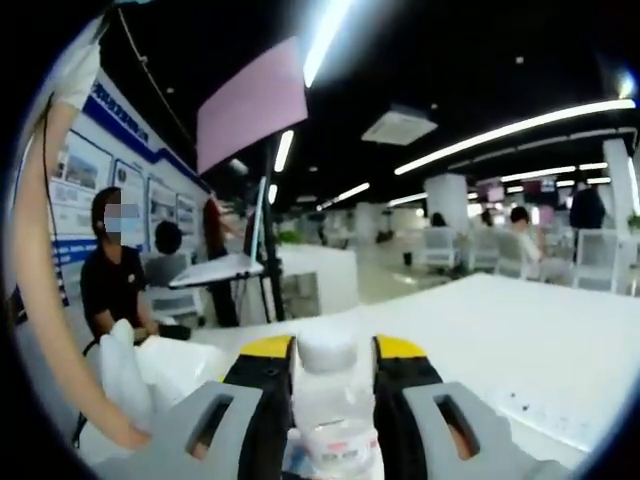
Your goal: Arrange the tabletop items into an orderly group along one side of the table until the central work area is clear of visible clutter.
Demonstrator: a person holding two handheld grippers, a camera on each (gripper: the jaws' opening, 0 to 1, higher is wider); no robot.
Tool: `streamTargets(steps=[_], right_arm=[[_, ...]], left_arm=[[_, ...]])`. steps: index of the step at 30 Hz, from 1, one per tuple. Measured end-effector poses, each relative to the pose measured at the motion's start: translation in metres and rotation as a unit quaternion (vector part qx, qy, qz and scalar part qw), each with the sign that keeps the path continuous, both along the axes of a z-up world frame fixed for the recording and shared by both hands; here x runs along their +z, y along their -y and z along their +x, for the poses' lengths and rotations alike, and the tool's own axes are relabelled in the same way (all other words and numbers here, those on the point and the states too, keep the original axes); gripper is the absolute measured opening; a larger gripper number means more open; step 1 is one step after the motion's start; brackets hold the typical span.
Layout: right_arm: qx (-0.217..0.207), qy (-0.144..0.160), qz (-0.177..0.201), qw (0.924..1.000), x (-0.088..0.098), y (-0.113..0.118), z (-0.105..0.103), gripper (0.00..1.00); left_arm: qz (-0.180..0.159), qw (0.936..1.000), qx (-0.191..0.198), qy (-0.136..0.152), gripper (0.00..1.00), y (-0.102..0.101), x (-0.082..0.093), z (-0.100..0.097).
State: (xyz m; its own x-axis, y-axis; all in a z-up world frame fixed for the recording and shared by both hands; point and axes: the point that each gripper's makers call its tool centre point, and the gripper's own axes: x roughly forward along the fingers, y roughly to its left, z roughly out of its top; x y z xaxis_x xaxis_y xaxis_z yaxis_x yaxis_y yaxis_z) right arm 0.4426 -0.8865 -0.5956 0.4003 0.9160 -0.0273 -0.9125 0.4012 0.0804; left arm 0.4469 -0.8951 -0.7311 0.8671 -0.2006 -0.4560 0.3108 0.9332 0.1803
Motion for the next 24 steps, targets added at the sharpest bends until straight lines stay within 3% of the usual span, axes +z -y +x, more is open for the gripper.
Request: streamTargets(steps=[6,10,12,24], right_arm=[[-0.013,0.005,0.006,0.9999,0.009,0.002,0.002,0.39],[-0.018,-0.004,0.003,0.9998,0.012,0.003,-0.003,0.44],[-0.021,-0.004,0.002,0.9998,0.013,0.003,-0.005,0.48],[-0.034,-0.022,-0.002,0.9992,0.030,0.009,-0.026,0.55]], left_arm=[[-0.015,0.9999,0.000,0.000,0.61,-0.002,0.005,-0.004],[-0.036,0.9993,-0.004,-0.010,0.73,0.000,0.008,-0.009],[-0.025,0.9996,0.000,-0.015,0.75,-0.005,0.009,-0.014],[-0.042,0.9990,-0.005,-0.010,0.87,-0.015,0.038,-0.034]])
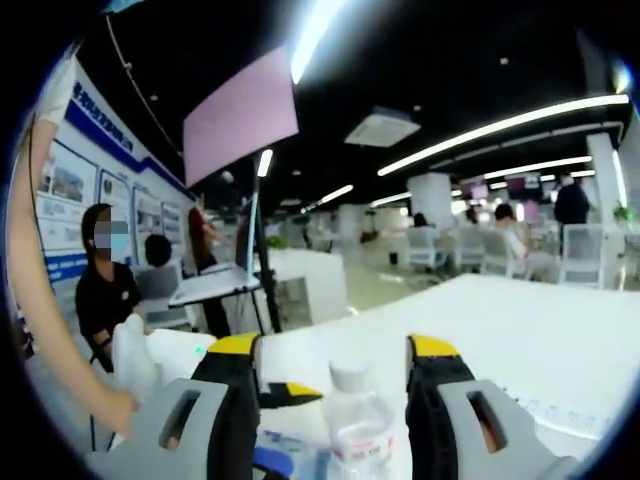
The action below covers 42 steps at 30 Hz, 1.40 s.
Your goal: Arrange the tabletop items into an orderly group along one side of the table until the central work area is clear of visible clutter.
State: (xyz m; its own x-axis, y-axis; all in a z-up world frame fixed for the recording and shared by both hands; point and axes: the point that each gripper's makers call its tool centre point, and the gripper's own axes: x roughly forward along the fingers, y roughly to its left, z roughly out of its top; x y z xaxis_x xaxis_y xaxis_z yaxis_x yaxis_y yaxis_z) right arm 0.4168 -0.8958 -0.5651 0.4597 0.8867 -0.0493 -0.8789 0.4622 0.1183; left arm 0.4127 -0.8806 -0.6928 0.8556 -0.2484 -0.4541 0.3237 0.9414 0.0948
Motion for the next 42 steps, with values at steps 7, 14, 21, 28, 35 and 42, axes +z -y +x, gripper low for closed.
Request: streamTargets(steps=[7,14,21,28,35,42], right_arm=[[-0.004,-0.003,-0.014,0.9999,0.009,0.006,-0.020,0.55],[-0.007,0.004,-0.018,0.9998,0.024,0.009,-0.039,0.55],[-0.012,0.013,-0.021,0.9996,0.035,0.013,-0.052,0.55],[-0.032,0.008,-0.032,0.9989,0.034,0.025,-0.066,0.55],[-0.070,-0.010,-0.045,0.9965,0.020,0.050,-0.077,0.56],[-0.101,-0.043,-0.056,0.9924,0.003,0.074,-0.088,0.55]], left_arm=[[-0.002,1.0000,-0.006,0.004,0.90,-0.004,0.017,-0.016],[0.000,0.9999,-0.013,0.008,0.90,-0.003,0.036,-0.025],[0.000,0.9996,-0.019,0.019,0.89,-0.003,0.057,-0.034],[0.006,0.9996,-0.023,0.016,0.89,-0.007,0.066,-0.046],[0.011,0.9994,-0.031,0.008,0.88,-0.015,0.068,-0.057],[0.011,0.9992,-0.038,-0.007,0.87,-0.021,0.063,-0.071]])
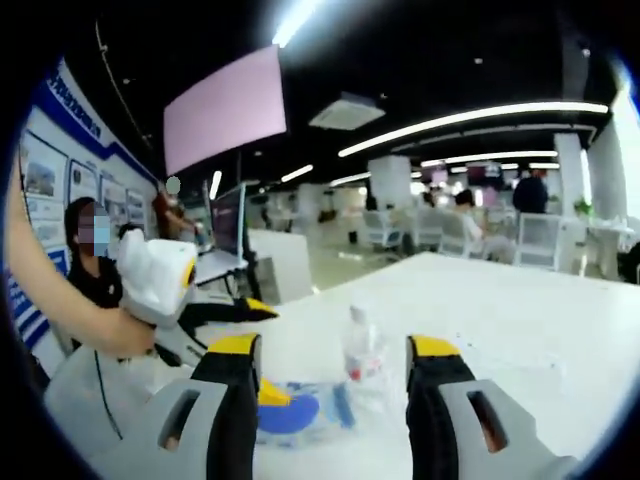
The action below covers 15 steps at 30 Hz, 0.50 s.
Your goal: Arrange the tabletop items into an orderly group along one side of the table until the central work area is clear of visible clutter.
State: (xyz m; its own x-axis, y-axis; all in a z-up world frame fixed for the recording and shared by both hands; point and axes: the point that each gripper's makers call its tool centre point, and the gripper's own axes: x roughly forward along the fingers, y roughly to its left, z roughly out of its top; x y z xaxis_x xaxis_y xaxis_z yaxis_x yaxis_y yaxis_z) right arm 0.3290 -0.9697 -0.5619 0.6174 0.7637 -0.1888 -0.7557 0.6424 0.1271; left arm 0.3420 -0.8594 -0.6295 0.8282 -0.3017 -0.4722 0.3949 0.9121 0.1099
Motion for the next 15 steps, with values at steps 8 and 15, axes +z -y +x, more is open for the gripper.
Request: streamTargets(steps=[8,15], right_arm=[[-0.025,-0.025,-0.013,0.9993,-0.016,0.016,-0.019,0.55],[-0.038,-0.040,-0.022,0.9982,-0.029,0.028,-0.030,0.55]], left_arm=[[0.003,0.9998,-0.016,-0.010,0.85,0.000,-0.004,-0.015],[0.007,0.9986,-0.025,-0.046,0.84,-0.002,-0.012,-0.026]])
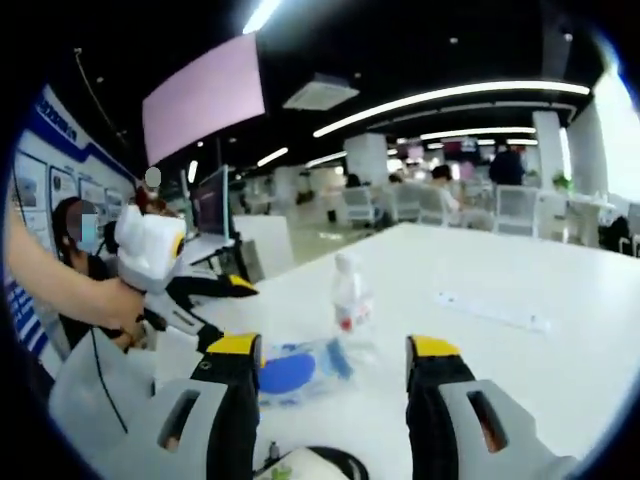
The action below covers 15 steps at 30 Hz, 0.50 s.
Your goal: Arrange the tabletop items into an orderly group along one side of the table until the central work area is clear of visible clutter.
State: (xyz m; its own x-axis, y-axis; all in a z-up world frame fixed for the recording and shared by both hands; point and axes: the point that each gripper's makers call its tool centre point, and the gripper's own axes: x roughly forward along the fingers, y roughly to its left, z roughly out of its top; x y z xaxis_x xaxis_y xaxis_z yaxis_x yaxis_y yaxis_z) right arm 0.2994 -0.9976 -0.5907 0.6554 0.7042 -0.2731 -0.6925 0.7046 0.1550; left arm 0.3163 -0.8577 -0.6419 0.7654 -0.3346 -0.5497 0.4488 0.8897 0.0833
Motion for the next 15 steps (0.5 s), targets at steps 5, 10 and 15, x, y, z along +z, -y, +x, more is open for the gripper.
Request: streamTargets(steps=[5,10,15], right_arm=[[-0.012,-0.010,-0.030,0.9994,-0.010,0.008,-0.010,0.55],[-0.010,-0.017,-0.037,0.9991,-0.018,0.011,-0.022,0.55],[-0.020,-0.027,-0.029,0.9990,-0.021,0.018,-0.030,0.55]], left_arm=[[-0.008,1.0000,0.002,-0.004,0.84,-0.003,0.003,-0.005],[-0.004,0.9997,-0.006,-0.022,0.82,-0.005,-0.002,-0.014],[-0.005,0.9995,-0.003,-0.032,0.81,-0.008,-0.006,-0.027]])
